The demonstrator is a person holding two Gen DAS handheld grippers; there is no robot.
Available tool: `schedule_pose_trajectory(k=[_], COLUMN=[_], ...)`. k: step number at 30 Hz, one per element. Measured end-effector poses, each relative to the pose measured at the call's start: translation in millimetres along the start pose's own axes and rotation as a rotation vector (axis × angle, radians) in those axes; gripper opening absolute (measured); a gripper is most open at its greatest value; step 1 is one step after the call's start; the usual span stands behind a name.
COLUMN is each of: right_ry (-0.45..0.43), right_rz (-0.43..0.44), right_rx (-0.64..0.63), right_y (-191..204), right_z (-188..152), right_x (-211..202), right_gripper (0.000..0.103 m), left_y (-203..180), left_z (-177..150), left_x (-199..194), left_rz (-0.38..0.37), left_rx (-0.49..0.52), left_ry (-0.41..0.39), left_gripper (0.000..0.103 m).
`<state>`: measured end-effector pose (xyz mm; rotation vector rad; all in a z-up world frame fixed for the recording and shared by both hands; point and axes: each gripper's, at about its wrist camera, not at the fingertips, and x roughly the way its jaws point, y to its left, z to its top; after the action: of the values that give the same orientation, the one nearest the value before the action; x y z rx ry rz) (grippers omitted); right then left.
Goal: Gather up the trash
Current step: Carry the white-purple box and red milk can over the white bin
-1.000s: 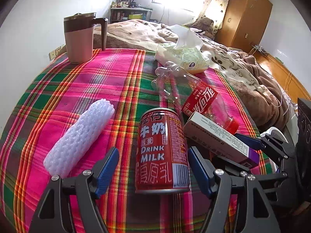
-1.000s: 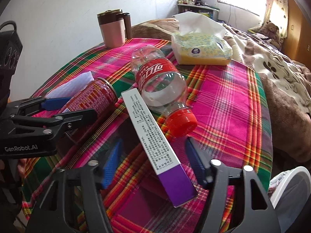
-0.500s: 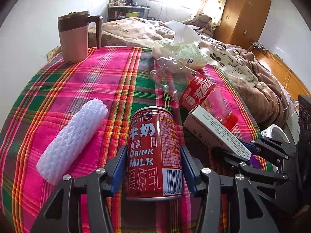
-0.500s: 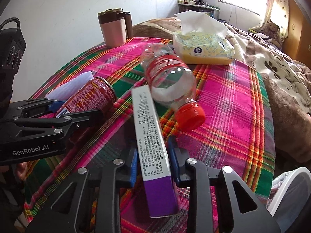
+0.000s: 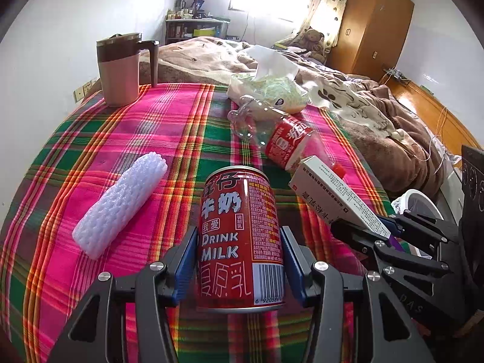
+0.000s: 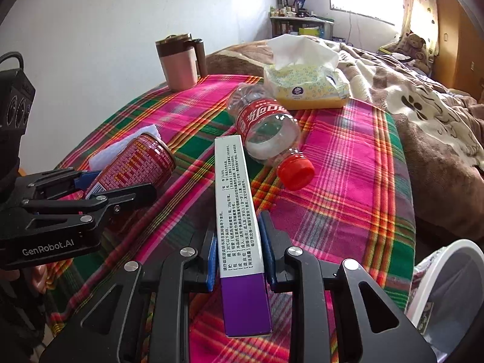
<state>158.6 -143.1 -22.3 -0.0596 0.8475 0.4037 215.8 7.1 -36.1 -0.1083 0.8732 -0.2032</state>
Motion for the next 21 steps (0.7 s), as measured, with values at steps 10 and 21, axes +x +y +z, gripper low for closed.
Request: schedule_pose_trajectory(k=[10,21], right_ry=[-0.072,-0.155], right_rz=[-0.035,-0.101], right_rx=[0.047,0.109], right_y=[-9.2,-34.0], right_z=[-9.2,-26.9], right_x=[-38.5,-88.4], right_gripper=[0.025,0.025], left_y=[-21.8,-72.8], left_z=[-6.3,-12.0], left_x=[-34.3,-61.3], left_rz=[-0.018,-0.068], left_rx=[0.035,0.117], left_ry=[-0.058,-0.118], left_gripper=[0.053,0.053])
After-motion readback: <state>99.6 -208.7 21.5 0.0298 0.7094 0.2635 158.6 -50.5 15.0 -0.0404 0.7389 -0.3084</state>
